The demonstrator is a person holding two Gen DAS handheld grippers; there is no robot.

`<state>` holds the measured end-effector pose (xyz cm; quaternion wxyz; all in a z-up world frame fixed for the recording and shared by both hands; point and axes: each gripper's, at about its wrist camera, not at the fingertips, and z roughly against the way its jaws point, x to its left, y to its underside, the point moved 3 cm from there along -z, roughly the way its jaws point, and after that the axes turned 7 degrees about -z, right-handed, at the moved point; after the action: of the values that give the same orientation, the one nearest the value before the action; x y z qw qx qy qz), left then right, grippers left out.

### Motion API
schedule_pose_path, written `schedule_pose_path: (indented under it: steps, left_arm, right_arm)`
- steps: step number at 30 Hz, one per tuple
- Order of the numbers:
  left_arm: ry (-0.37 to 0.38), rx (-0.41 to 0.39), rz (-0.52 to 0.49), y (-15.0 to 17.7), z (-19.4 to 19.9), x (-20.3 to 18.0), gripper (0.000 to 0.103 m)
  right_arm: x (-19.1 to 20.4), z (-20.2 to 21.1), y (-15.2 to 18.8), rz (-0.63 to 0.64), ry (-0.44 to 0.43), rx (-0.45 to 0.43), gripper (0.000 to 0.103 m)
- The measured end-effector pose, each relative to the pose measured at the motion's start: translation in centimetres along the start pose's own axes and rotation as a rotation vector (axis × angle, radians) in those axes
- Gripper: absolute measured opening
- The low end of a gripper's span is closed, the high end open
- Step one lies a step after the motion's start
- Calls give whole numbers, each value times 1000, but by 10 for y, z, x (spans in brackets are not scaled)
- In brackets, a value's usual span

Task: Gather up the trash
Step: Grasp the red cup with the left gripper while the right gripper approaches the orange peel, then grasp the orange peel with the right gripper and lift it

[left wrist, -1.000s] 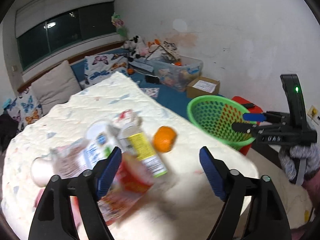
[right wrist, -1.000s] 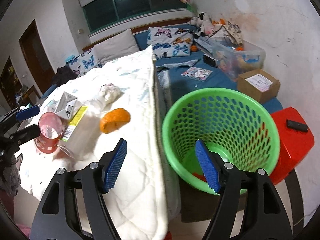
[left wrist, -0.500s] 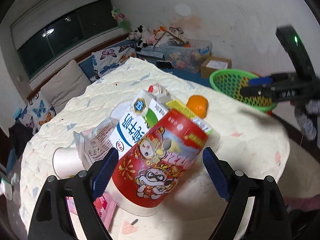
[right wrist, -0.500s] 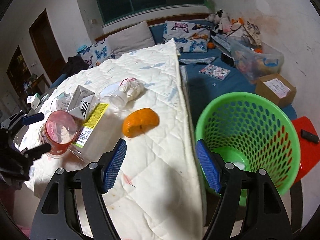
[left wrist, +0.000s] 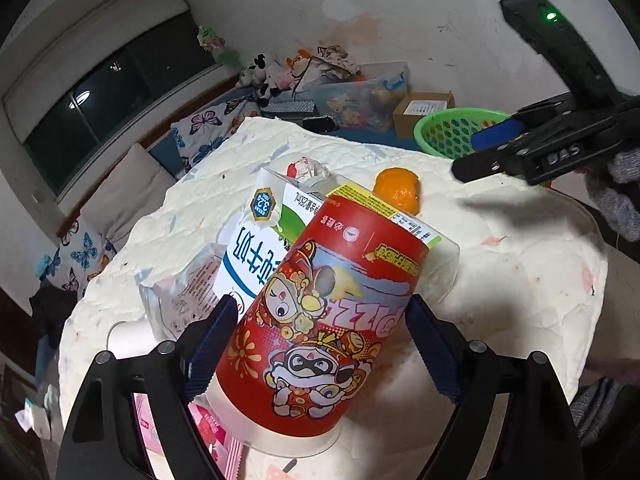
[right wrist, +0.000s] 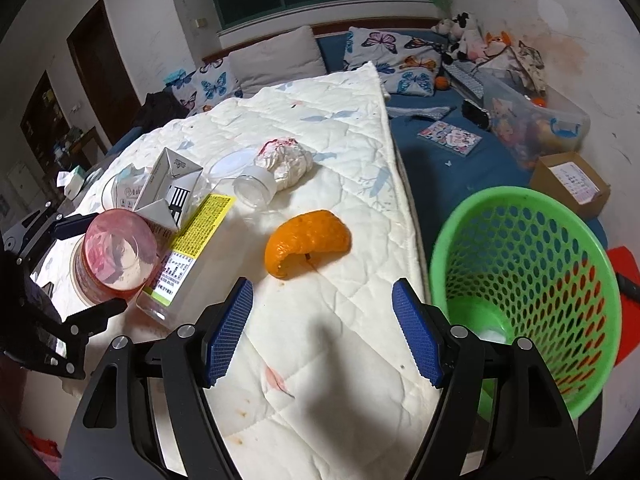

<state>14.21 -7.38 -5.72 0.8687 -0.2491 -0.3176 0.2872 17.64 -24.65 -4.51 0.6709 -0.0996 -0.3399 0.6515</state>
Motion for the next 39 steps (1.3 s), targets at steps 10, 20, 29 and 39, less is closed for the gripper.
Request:
schedule_pose_path:
  steps: [10,20,29,39]
  left_arm:
    - [0,-20,11,3,3,1,80]
    - [9,-17,-32,1,-3,-3,83]
    - [16,-11,-41,2,-9,1,83]
    - [23,-2,-14,1,-16,7,83]
  right_arm:
    - [13,-34,-14,51,-17,31,72]
    - [11,-66,-24,98,0,77,72]
    - [12,-87,-25,119,-3,108,68]
    - [20,-78,-16,133,-14,100,52]
